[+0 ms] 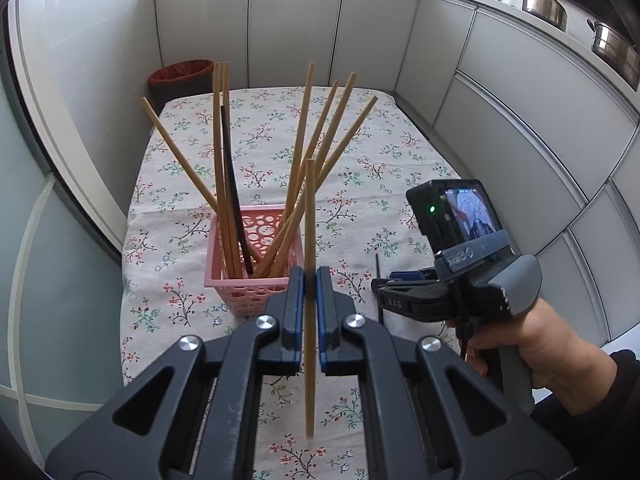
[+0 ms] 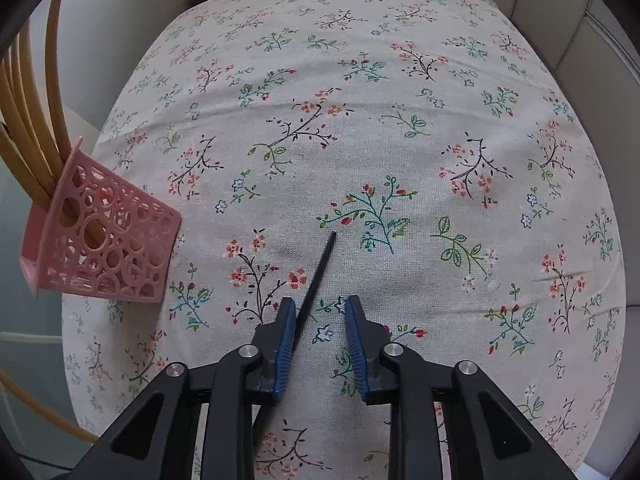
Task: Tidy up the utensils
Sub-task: 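Grasp the black chopstick with the right tool while the left tool holds its chopstick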
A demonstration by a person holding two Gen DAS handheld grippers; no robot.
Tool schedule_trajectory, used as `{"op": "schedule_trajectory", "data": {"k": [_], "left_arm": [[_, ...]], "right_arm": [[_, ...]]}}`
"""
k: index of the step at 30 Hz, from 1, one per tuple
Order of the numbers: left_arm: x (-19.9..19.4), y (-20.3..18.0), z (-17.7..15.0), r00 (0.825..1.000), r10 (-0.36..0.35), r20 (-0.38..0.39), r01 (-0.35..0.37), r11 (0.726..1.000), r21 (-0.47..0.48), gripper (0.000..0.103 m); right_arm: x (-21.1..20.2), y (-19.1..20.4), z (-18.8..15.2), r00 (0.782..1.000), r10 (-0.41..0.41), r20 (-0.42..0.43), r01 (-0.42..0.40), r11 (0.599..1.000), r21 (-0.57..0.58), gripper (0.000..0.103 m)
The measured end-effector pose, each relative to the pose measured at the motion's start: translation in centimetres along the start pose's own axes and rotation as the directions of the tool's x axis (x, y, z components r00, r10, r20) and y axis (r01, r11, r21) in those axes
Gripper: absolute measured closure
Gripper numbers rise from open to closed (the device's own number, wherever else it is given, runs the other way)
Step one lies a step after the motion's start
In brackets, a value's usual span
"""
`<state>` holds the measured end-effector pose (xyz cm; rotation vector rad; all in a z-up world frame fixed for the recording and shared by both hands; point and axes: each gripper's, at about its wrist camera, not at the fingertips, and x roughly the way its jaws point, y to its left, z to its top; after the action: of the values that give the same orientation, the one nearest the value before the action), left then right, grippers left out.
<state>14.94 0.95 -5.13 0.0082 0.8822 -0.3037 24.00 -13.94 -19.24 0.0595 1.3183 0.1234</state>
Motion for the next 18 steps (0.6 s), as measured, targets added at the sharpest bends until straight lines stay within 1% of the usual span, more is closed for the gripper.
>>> {"op": "schedule_trajectory", "data": {"k": [2,3,10,14,18], "left_arm": [[-0.1,0.0,0.1,1.0,0.002,0.003,-0.002,1.0,-0.003,0.096],[-0.1,0.0,0.1,1.0,0.003,0.003,-0.003,1.0,-0.005,0.096],[-0.3,-0.1,0.1,1.0,0.015,0.015,-0.015,1.0,-0.001,0.096],[-1.9,-0.1,0.2,0.997,0.028,0.079,-0.028,1.0,-0.001,0.096],[-4.5,0.2,0.5,0.986,0.024,0.166,-0.023,1.0,-0.007,0.096]], "right_arm": [[0.1,0.5,-0.1,1.0,-0.027,0.007,0.028,0.999,-0.03,0.09],[0.1,0.6,-0.1,1.0,-0.023,0.005,0.023,0.999,-0.036,0.092],[-0.5,-0.5,-0.4,0.999,0.036,0.008,-0.036,0.999,-0.008,0.098],[-3.2,-0.8,-0.7,0.995,0.077,0.065,-0.076,0.997,-0.016,0.098],[-7.3,-1.0,-1.6,0.98,0.123,0.156,-0.117,0.992,-0.045,0.098]]}}
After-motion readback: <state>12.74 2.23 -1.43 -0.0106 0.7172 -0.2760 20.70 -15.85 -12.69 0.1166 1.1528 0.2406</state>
